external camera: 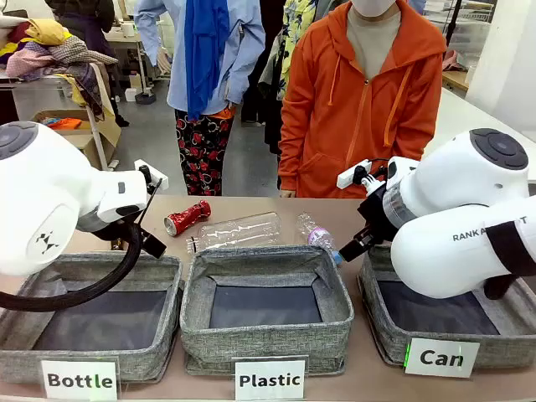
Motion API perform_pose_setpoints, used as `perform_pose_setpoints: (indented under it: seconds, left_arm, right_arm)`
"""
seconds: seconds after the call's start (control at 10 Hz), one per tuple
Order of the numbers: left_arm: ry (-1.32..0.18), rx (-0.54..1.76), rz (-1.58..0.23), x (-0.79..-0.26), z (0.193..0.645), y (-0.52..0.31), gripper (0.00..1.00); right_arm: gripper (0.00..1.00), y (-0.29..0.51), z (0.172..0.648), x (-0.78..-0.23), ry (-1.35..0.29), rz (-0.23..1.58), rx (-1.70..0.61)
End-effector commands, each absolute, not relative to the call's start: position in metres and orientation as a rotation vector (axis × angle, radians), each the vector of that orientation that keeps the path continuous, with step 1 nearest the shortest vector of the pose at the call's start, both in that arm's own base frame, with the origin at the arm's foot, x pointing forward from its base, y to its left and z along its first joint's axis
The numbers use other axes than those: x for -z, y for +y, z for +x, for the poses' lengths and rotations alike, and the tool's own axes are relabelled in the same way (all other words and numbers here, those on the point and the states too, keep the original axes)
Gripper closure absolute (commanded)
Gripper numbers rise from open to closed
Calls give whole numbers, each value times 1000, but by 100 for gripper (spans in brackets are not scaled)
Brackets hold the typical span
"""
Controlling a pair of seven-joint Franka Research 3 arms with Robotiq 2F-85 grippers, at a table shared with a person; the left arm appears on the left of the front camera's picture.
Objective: Sort the can waste into the basket.
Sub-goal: Pick up the can waste from the table and place it in the right Fabric basket.
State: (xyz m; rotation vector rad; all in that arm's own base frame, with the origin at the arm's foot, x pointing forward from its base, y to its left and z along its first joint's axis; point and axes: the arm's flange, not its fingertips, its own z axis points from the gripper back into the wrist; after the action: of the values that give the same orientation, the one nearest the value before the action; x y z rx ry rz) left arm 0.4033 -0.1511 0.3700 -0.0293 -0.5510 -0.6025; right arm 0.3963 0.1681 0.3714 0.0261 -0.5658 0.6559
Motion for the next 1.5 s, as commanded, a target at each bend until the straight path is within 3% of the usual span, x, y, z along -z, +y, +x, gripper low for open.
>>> perform_pose_setpoints:
  seconds: [0.0, 1.4]
  left_arm:
    - [-551, 602, -29, -370, 403, -151, 0]
    - [-551, 602, -29, -370, 403, -151, 0]
  right_arm:
    - [0, 168, 396, -371, -566, 26, -656]
    - [0, 168, 396, -371, -566, 26, -656]
